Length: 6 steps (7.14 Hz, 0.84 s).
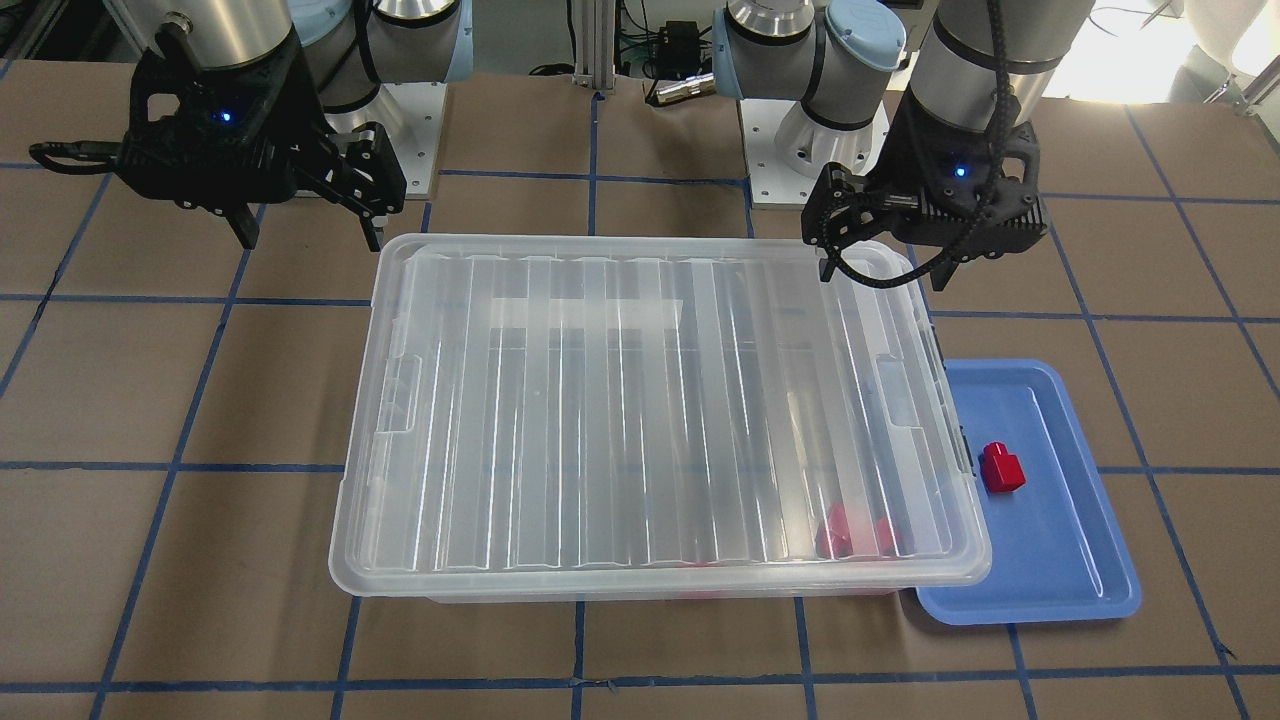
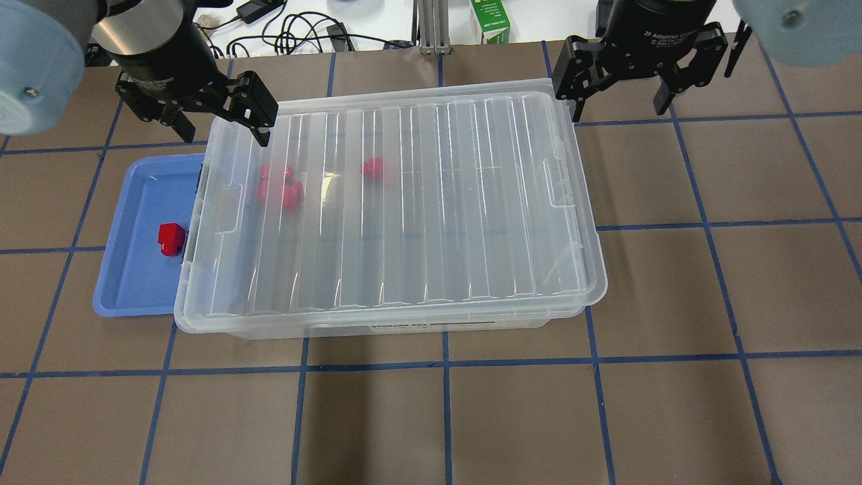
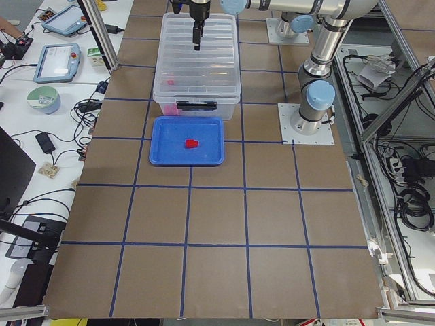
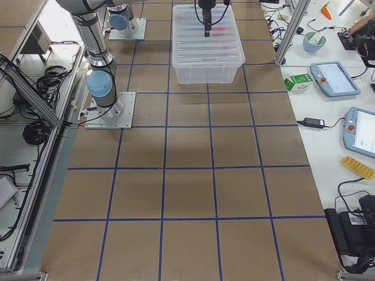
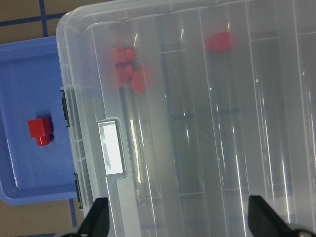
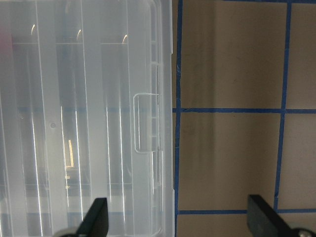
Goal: Place red block in blue tray from box
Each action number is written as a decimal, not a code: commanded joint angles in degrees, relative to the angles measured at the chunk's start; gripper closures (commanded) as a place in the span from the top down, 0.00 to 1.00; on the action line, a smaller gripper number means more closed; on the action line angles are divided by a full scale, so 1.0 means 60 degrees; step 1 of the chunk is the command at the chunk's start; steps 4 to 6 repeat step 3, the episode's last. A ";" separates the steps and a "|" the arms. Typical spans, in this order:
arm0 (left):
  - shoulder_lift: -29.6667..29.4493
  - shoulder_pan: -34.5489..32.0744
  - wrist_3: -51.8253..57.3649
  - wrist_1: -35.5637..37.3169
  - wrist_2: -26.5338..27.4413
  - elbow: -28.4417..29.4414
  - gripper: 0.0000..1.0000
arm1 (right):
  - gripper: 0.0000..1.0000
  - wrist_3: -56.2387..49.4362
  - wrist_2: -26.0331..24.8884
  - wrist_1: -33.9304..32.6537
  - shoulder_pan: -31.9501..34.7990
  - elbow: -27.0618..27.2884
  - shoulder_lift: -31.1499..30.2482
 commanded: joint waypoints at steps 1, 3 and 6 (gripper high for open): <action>-0.0003 -0.0001 0.0011 0.0000 -0.0004 0.0000 1.00 | 1.00 -0.0091 0.0086 0.0012 -0.0033 -0.0001 0.0010; -0.0003 -0.0001 0.0011 0.0000 -0.0004 0.0000 1.00 | 1.00 -0.0120 0.0101 -0.0017 -0.0004 0.0014 0.0010; -0.0003 -0.0001 0.0011 0.0000 -0.0004 0.0000 1.00 | 1.00 -0.0120 0.0101 -0.0017 -0.0004 0.0014 0.0010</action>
